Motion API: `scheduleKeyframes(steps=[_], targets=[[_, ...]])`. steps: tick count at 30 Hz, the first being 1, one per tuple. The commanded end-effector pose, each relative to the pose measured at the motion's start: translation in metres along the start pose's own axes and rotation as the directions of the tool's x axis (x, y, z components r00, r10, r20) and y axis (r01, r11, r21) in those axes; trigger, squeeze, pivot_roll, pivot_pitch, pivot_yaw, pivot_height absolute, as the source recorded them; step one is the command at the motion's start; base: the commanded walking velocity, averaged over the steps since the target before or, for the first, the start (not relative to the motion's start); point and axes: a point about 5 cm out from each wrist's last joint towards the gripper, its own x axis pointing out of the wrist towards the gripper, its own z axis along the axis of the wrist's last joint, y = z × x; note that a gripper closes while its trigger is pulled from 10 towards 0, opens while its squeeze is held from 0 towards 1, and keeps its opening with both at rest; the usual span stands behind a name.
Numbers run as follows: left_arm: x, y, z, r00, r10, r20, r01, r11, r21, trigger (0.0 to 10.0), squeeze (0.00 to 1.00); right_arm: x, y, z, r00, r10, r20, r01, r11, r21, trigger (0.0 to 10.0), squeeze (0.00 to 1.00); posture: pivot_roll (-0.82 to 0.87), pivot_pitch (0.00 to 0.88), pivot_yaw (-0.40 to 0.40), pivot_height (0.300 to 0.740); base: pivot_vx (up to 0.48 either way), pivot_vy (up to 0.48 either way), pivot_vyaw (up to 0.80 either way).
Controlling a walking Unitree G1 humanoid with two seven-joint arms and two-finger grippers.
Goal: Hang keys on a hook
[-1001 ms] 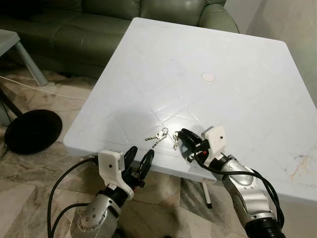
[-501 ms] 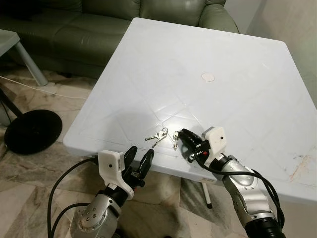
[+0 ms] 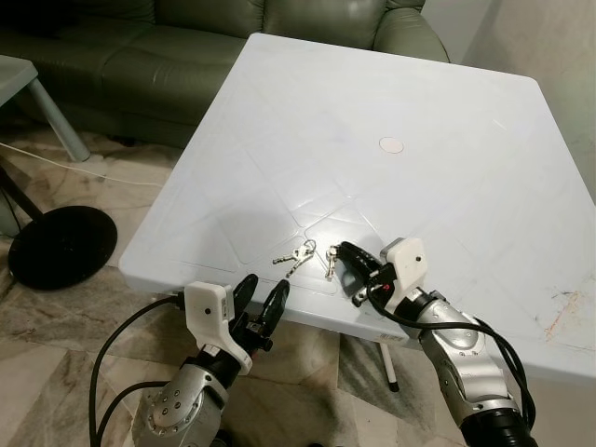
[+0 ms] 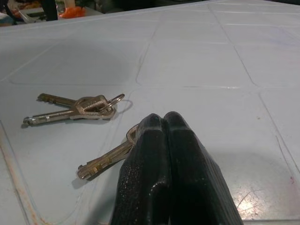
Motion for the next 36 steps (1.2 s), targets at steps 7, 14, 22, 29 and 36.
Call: scheduleKeyframes(steps=[7,14,22,29,36], targets=[[0.001,-0.003,-0.002,1.0,-0.002,-0.011,0.002,1.0,-0.01,10.0,0.0,-0.002,-0.004,0.005,0.998,-0.034,0.045,0.033,0.999,0.022,0.0,0.0,0.14,0.241,-0.094,0.74,0.0,0.0,0.0],[0.011,0.005,0.004,0.998,0.048,0.026,-0.048,0.999,-0.015,10.0,0.0,0.0,-0.015,0.032,0.949,-0.22,0.226,0.165,0.957,0.241,0.0,0.0,0.13,0.219,-0.09,0.74,0.0,0.0,0.0],[0.032,0.023,0.017,0.99,0.118,0.077,-0.121,0.992,0.039,10.0,0.0,-0.011,-0.032,0.049,0.886,-0.346,0.308,0.241,0.912,0.331,0.0,0.0,0.11,0.193,-0.073,0.74,0.0,0.0,0.0],[0.048,0.036,0.031,0.983,0.149,0.107,-0.155,0.987,0.051,10.0,0.0,-0.028,-0.041,0.058,0.838,-0.44,0.323,0.378,0.895,0.237,1.0,0.0,0.09,0.16,-0.057,0.74,0.0,0.0,0.0],[0.051,0.044,0.049,0.978,0.14,0.155,-0.157,0.983,0.099,10.0,0.0,-0.045,-0.036,0.051,0.792,-0.552,0.262,0.495,0.831,0.253,10.0,0.0,0.08,0.135,-0.042,0.74,0.0,0.0,0.0]])
